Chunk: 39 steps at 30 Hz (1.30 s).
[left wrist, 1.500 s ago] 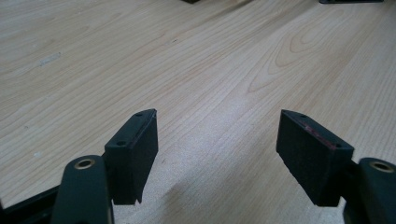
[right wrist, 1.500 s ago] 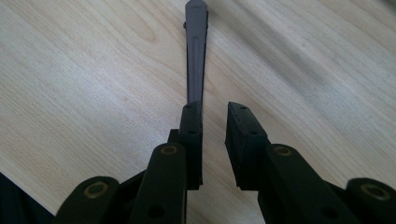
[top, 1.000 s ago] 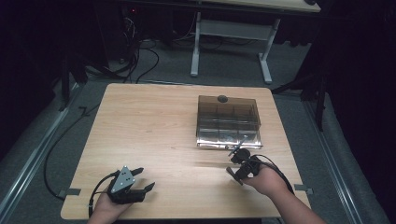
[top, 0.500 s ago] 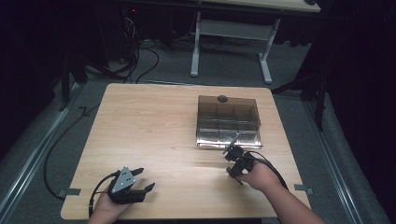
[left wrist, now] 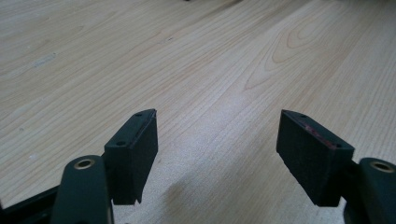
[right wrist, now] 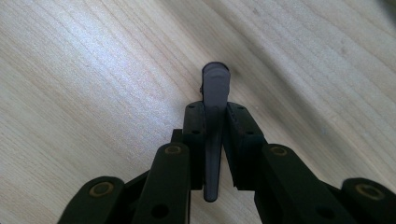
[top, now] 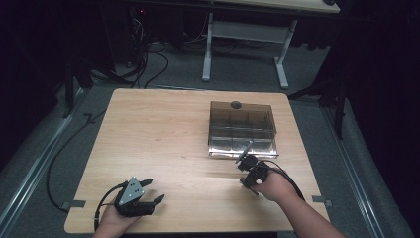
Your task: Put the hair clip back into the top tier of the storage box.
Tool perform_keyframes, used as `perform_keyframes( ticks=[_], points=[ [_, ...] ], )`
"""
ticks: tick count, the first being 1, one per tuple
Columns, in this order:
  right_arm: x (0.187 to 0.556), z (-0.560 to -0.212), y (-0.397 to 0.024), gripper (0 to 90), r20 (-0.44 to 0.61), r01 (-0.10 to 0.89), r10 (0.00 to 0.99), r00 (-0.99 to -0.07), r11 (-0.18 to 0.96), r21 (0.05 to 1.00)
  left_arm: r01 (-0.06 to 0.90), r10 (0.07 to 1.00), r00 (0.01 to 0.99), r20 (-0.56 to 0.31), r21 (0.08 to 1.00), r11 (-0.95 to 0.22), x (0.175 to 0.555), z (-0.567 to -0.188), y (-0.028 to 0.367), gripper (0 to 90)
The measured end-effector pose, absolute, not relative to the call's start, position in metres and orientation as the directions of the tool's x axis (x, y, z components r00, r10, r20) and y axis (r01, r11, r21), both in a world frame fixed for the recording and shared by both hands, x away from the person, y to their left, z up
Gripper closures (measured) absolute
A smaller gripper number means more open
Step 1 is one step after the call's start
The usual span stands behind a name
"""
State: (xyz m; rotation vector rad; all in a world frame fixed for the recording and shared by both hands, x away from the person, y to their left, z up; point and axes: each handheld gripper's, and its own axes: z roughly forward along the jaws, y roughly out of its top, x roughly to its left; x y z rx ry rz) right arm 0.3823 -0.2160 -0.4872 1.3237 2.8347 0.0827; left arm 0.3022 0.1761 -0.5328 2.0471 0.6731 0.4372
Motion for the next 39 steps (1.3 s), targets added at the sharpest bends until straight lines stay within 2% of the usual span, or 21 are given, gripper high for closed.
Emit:
perform_keyframes(
  ticks=[8, 26, 39],
  points=[
    [0.381, -0.48, -0.218, 79.7, 0.028, 0.77, 0.77, -0.638, 0.636, 0.045, 0.291, 0.613, 0.788, 0.048, 0.849, -0.441, 0.302, -0.533, 0.176, 29.9],
    [0.384, -0.411, -0.233, 79.8, 0.044, 0.769, 0.768, -0.638, 0.634, 0.082, 0.294, 0.61, 0.791, 0.049, 0.844, -0.449, 0.302, -0.533, 0.175, 29.9],
    [0.404, -0.385, -0.232, 79.7, 0.02, 0.759, 0.761, -0.649, 0.645, 0.082, 0.292, 0.608, 0.792, 0.05, 0.844, -0.449, 0.302, -0.533, 0.175, 29.9]
  ],
)
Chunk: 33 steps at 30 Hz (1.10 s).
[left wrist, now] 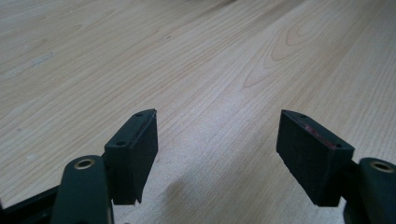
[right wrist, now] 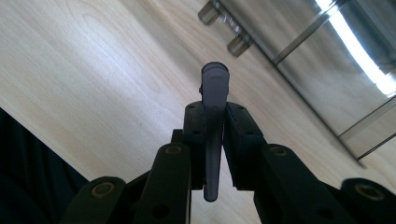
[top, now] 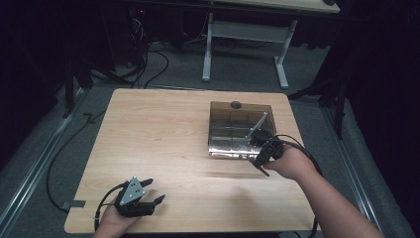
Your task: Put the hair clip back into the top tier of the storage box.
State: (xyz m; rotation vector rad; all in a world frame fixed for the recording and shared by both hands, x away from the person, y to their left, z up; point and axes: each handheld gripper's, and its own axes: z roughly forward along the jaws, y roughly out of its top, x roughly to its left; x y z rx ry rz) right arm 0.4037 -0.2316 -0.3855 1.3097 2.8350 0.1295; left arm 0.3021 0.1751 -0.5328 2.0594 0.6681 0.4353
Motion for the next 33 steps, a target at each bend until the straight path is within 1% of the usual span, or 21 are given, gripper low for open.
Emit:
perform_keyframes(
  ticks=[7, 10, 25, 27, 30, 31, 33],
  points=[
    [0.421, -0.377, -0.222, 79.8, 0.007, 0.748, 0.75, -0.661, 0.658, 0.092, 0.294, 0.606, 0.794, 0.047, 0.843, -0.45, 0.303, -0.533, 0.175, 29.9],
    [0.428, -0.376, -0.22, 79.8, 0.006, 0.76, 0.762, -0.647, 0.644, 0.089, 0.293, 0.602, 0.797, 0.046, 0.843, -0.452, 0.303, -0.533, 0.175, 29.9],
    [0.464, -0.382, -0.203, 79.8, -0.007, 0.73, 0.733, -0.68, 0.677, 0.096, 0.291, 0.596, 0.801, 0.047, 0.841, -0.456, 0.303, -0.533, 0.175, 29.9],
    [0.467, -0.383, -0.199, 79.7, -0.006, 0.734, 0.737, -0.675, 0.673, 0.096, 0.29, 0.596, 0.802, 0.046, 0.841, -0.456, 0.303, -0.533, 0.175, 29.9],
    [0.472, -0.384, -0.196, 79.7, -0.013, 0.716, 0.721, -0.693, 0.691, 0.101, 0.29, 0.596, 0.802, 0.047, 0.841, -0.456, 0.303, -0.533, 0.175, 29.9],
    [0.472, -0.384, -0.195, 79.8, -0.017, 0.725, 0.73, -0.684, 0.682, 0.094, 0.289, 0.596, 0.802, 0.047, 0.843, -0.455, 0.303, -0.533, 0.175, 29.9],
    [0.476, -0.385, -0.194, 79.7, -0.018, 0.711, 0.716, -0.698, 0.695, 0.104, 0.288, 0.595, 0.802, 0.047, 0.842, -0.455, 0.303, -0.533, 0.175, 29.9]
  ],
)
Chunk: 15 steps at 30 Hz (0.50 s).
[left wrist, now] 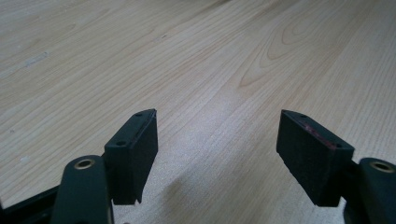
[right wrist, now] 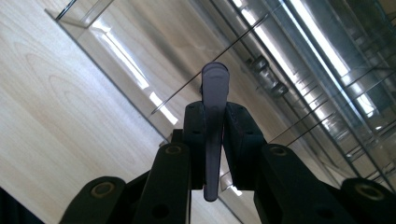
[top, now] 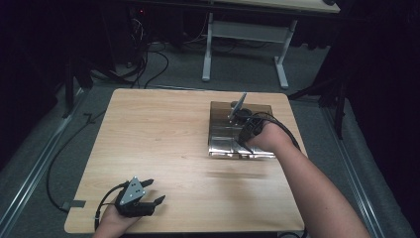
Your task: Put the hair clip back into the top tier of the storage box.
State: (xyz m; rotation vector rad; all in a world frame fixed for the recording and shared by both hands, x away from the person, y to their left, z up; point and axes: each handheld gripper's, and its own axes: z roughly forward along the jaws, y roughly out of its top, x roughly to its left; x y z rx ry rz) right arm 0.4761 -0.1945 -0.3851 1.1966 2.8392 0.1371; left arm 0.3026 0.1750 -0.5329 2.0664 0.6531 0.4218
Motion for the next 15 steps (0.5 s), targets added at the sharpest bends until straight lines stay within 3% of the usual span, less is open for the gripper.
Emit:
perform_keyframes(
  ticks=[15],
  points=[
    [0.481, -0.395, -0.196, 79.7, -0.032, 0.71, 0.716, -0.697, 0.696, 0.108, 0.288, 0.591, 0.805, 0.047, 0.841, -0.459, 0.302, -0.533, 0.175, 29.9]
  ],
)
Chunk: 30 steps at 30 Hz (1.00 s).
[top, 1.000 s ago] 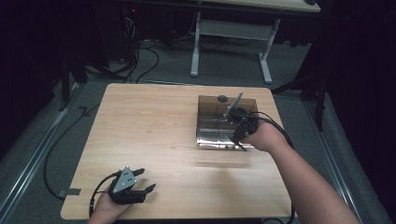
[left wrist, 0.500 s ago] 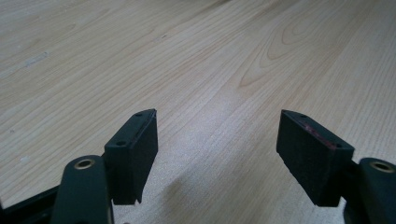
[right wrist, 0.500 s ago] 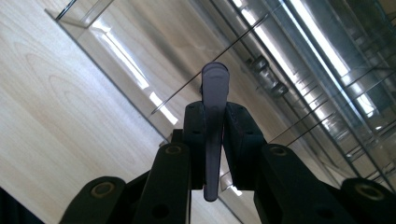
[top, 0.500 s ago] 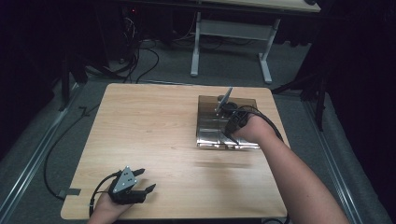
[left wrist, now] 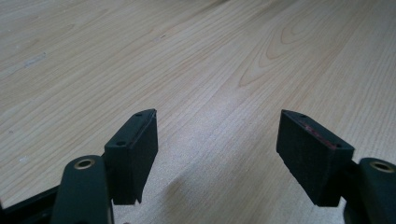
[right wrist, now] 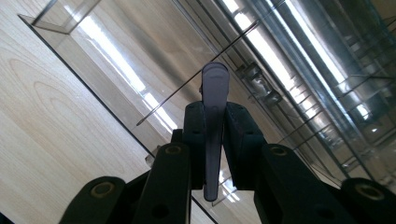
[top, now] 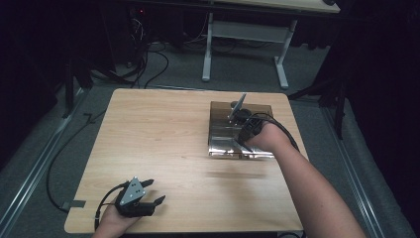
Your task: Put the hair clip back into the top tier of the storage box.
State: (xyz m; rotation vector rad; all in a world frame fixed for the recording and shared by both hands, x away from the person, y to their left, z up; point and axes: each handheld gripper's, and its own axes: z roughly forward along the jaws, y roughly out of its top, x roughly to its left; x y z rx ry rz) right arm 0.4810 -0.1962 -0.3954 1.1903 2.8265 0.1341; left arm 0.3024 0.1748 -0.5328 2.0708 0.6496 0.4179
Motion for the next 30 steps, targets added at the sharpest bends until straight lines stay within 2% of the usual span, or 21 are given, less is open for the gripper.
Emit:
perform_keyframes(
  ticks=[15, 21, 23, 30],
  points=[
    [0.481, -0.417, -0.199, 79.4, -0.023, 0.722, 0.725, -0.688, 0.687, 0.082, 0.289, 0.591, 0.805, 0.045, 0.841, -0.457, 0.302, -0.533, 0.175, 29.9],
    [0.481, -0.418, -0.198, 78.5, -0.024, 0.73, 0.733, -0.679, 0.679, 0.077, 0.289, 0.591, 0.805, 0.045, 0.841, -0.457, 0.302, -0.533, 0.175, 29.9],
    [0.482, -0.419, -0.199, 75.8, -0.024, 0.731, 0.734, -0.679, 0.679, 0.076, 0.288, 0.591, 0.805, 0.045, 0.841, -0.457, 0.302, -0.533, 0.175, 29.9],
    [0.478, -0.409, -0.201, 73.1, -0.011, 0.747, 0.752, -0.659, 0.656, 0.111, 0.289, 0.591, 0.805, 0.046, 0.841, -0.458, 0.303, -0.533, 0.175, 29.9]
  ],
)
